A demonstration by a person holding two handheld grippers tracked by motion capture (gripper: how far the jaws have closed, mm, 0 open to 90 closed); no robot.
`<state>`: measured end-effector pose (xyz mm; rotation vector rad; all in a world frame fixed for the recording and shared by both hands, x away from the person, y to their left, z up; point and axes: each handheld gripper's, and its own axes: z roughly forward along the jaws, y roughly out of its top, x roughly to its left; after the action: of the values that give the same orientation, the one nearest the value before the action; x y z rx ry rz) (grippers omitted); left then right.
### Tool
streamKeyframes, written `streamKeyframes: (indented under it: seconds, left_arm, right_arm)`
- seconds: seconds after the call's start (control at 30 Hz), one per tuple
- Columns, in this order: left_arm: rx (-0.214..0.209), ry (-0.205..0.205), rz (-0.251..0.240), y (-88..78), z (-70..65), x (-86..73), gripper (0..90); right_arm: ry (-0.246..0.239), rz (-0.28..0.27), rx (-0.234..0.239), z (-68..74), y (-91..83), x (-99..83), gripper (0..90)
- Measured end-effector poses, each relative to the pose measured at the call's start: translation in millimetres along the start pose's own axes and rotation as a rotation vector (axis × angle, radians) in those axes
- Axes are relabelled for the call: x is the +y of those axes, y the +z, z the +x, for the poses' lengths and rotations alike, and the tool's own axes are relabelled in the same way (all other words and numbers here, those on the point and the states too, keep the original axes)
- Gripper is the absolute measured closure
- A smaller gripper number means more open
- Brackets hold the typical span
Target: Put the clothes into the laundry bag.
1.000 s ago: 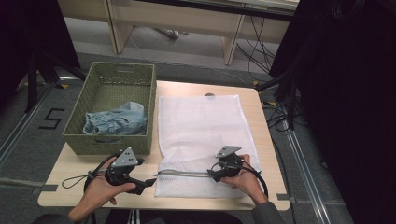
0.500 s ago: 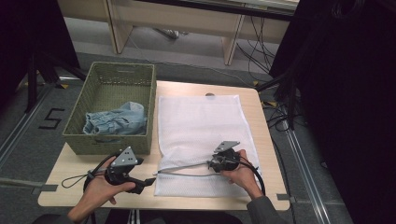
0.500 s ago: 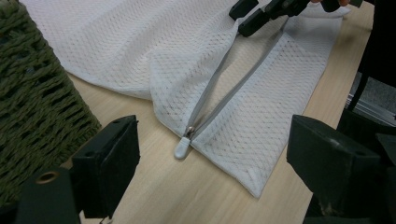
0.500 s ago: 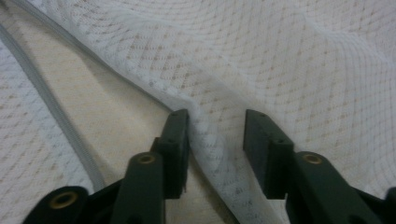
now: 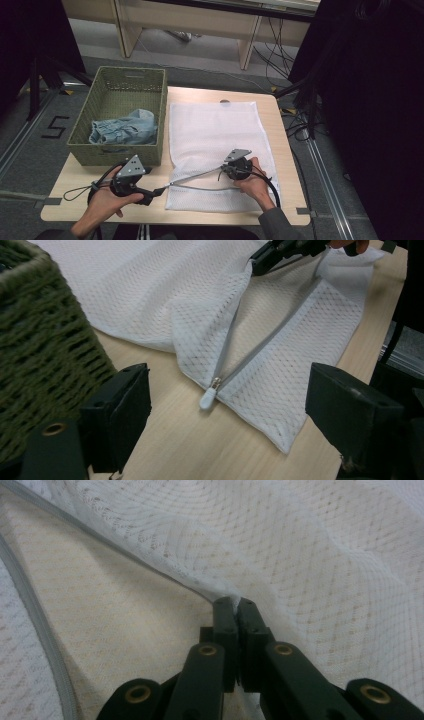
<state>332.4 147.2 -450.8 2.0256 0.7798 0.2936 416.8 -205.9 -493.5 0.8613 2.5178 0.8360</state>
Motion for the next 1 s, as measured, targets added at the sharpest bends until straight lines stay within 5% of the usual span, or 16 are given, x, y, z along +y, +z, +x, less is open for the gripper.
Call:
streamKeyframes:
  seconds: [0.4,0.53,0.67,0.7,0.83,1.0]
  left_arm:
    - [0.168,-0.041,-0.092,-34.0,32.3,16.1,16.4]
    - [0.267,-0.059,-0.119,-54.9,57.8,37.7,14.7]
    - [0.284,-0.048,-0.051,-57.8,78.6,57.0,14.5]
    - [0.296,-0.007,0.030,-55.1,94.5,69.4,14.5]
    - [0.261,-0.014,0.137,-34.5,122.0,87.6,14.8]
    - [0.205,-0.043,0.230,-5.3,135.6,90.5,14.8]
  right_arm:
    - [0.006,-0.096,-0.041,-0.2,-24.6,16.1,89.9]
    - [-0.006,-0.106,-0.051,-0.1,-29.7,20.0,89.9]
    - [-0.004,-0.118,-0.052,-1.7,-32.8,22.8,89.9]
    - [0.004,-0.127,-0.056,-2.3,-34.1,23.3,89.9]
    - [0.006,-0.129,-0.050,-3.5,-35.1,23.2,89.9]
    - [0.012,-0.126,-0.051,-4.0,-34.7,22.8,89.9]
